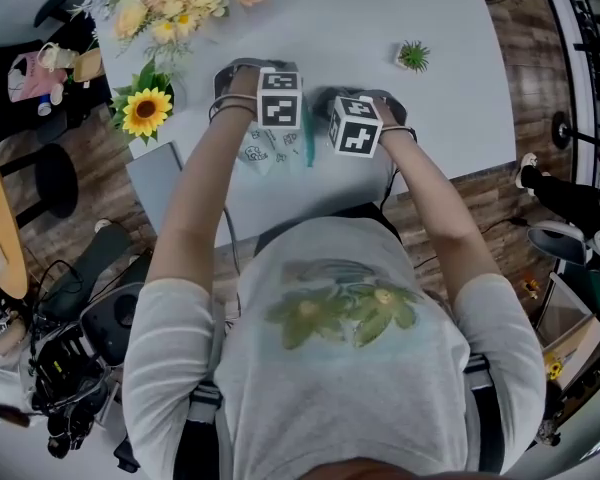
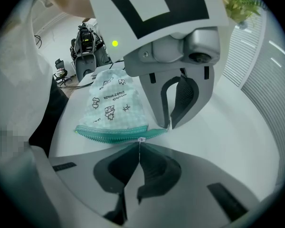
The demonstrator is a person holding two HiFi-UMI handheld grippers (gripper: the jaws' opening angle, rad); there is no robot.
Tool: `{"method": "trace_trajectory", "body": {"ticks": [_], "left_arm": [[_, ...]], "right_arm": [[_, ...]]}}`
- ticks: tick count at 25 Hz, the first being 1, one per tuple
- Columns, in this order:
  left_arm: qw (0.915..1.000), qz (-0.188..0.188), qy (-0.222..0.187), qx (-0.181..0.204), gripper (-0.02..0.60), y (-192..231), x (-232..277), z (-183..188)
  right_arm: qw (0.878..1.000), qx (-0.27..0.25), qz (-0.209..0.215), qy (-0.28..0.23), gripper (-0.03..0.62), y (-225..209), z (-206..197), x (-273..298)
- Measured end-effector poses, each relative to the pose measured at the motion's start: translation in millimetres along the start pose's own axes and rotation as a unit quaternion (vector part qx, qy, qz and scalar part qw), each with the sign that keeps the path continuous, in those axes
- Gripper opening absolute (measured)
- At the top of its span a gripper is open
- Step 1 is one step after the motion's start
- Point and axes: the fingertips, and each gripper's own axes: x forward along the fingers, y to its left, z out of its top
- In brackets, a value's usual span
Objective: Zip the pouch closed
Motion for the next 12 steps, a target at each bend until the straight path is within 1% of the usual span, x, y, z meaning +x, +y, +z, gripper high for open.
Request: {"method": "trace_trajectory", "body": {"ticks": [12], "left_arm": [[1.0, 0.004, 0.0, 0.0, 0.025, 0.2, -0.1, -0.7]], "right_arm": [[1.0, 0.004, 0.002, -0.005, 0.018, 4.8, -1.6, -0.5]]}}
